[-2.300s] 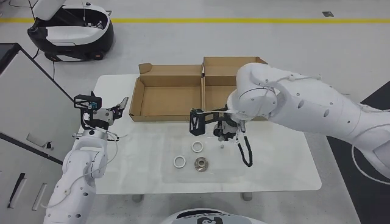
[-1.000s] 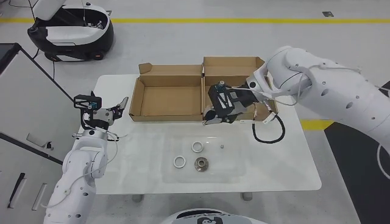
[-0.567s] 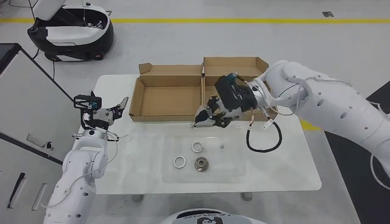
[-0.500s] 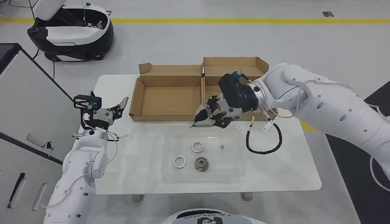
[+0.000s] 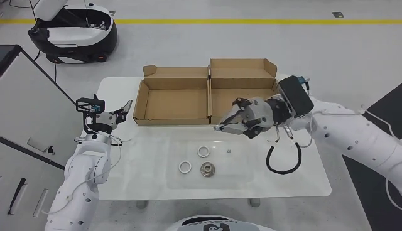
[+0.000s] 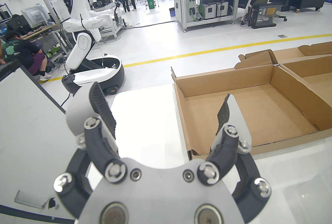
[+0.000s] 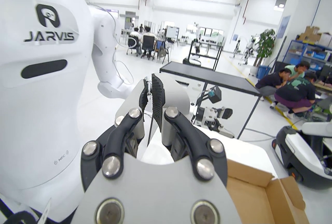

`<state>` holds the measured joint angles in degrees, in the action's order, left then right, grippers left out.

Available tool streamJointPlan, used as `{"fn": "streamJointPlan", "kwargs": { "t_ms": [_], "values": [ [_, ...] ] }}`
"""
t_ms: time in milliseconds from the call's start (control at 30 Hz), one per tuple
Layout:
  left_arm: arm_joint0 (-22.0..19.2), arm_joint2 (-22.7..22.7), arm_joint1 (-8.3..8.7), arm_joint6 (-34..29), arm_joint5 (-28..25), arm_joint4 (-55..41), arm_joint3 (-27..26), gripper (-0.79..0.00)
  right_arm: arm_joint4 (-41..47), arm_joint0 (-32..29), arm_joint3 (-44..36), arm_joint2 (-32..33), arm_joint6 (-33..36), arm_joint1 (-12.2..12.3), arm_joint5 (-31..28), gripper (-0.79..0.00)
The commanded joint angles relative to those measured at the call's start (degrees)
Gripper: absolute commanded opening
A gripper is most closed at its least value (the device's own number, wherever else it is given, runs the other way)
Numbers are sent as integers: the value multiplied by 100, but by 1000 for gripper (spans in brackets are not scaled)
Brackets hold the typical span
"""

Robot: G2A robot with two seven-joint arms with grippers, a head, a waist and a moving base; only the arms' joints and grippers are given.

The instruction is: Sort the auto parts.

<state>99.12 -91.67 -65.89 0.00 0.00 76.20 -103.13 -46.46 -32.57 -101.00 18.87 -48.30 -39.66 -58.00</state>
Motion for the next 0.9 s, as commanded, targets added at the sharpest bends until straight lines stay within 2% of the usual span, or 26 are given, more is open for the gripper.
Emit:
{"fn": "streamJointPlan", "kwargs": {
  "t_ms": [0, 233, 867],
  "values": [
    [0, 0, 0, 0, 0, 0, 0, 0, 169, -95, -190, 136, 199, 41, 0, -785],
    [0, 0, 0, 0, 0, 0, 0, 0, 589, -579, -863, 772, 198, 20, 0, -785],
    [0, 0, 0, 0, 0, 0, 0, 0, 589, -579, -863, 772, 198, 20, 0, -785]
  ]
}}
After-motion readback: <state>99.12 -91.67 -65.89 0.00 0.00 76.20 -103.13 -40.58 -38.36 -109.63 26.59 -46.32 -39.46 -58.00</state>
